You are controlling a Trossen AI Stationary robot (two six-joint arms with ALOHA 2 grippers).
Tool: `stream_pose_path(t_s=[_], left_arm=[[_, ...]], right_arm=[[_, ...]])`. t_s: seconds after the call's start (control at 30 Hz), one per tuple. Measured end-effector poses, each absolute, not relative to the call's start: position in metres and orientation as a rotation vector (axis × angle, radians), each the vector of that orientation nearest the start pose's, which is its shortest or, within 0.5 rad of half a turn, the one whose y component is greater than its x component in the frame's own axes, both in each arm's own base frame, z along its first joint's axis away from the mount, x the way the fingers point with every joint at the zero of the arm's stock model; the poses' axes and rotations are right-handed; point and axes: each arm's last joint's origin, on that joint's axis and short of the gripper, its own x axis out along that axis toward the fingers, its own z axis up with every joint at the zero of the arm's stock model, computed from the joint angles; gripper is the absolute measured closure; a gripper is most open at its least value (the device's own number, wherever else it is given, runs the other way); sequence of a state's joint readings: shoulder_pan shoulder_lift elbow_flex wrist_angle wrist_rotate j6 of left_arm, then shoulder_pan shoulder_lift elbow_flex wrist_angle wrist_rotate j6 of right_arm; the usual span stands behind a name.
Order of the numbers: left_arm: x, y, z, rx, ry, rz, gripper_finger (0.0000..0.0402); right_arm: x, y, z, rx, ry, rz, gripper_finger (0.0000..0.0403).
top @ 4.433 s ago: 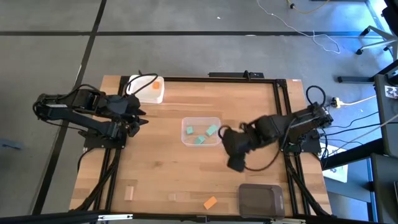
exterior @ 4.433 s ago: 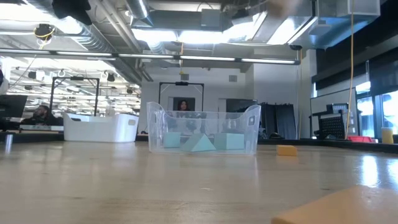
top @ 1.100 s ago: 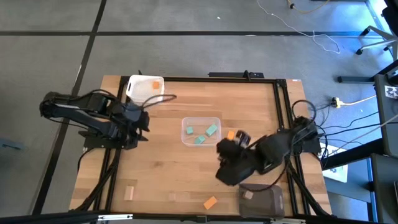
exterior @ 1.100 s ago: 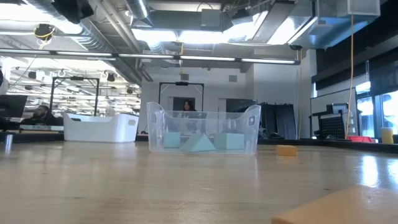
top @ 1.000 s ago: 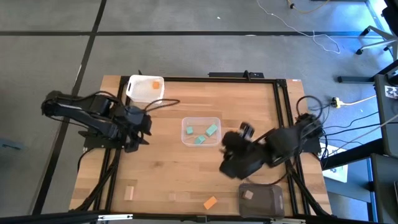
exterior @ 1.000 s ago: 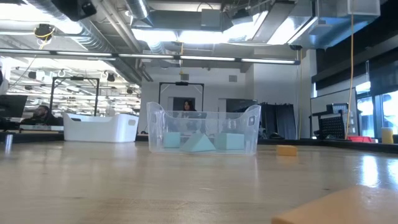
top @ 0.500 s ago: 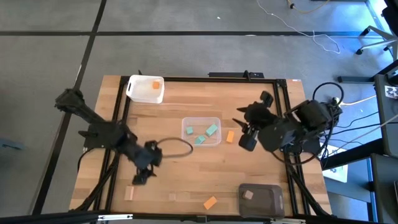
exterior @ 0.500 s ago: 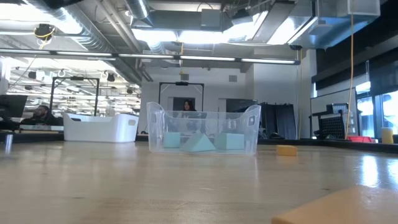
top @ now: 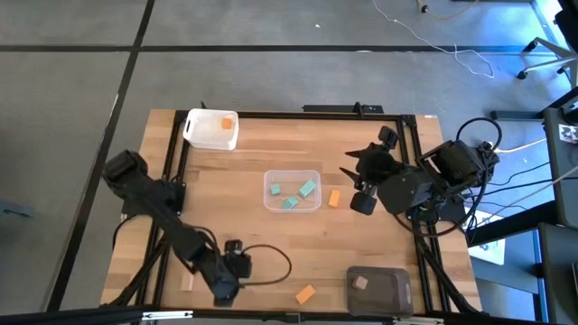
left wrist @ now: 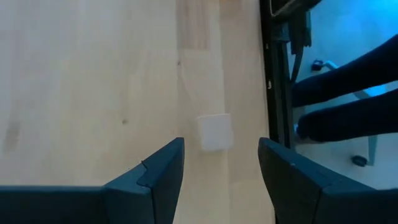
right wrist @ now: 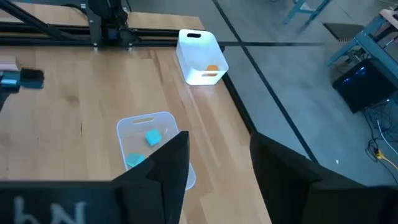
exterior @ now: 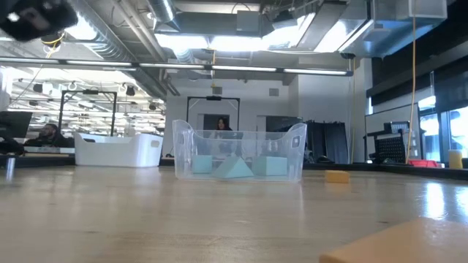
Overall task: Sort & place blocks by color
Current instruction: Put the right brown block into the black bin
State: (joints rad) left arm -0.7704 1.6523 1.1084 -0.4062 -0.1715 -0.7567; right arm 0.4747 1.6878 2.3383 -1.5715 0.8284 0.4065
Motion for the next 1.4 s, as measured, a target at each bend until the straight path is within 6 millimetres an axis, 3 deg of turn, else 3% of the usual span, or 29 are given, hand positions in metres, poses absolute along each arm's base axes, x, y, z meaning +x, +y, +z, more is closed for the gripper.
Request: stream_pose_path(t_s=[0.3,0.87,1.4], left_arm=[[0.250,-0.250,0.174,-0.187,1.047,-0.174,0.0204],[0.254,-0.253,0.168,-0.185,1.016,-0.154,0.0204],[0.261,-0.259,0.145,-0.179,1.024,-0.147,0.0204]], right_arm=[[0.243,0.101,0.492,-0.171,0.645,-0.466,0.0232],[0.243,0.101,0.492,-0.169,0.644,-0.467,0.0232],[0.243,0.101,0.492,-0.187,0.649,-0.461,0.0232]])
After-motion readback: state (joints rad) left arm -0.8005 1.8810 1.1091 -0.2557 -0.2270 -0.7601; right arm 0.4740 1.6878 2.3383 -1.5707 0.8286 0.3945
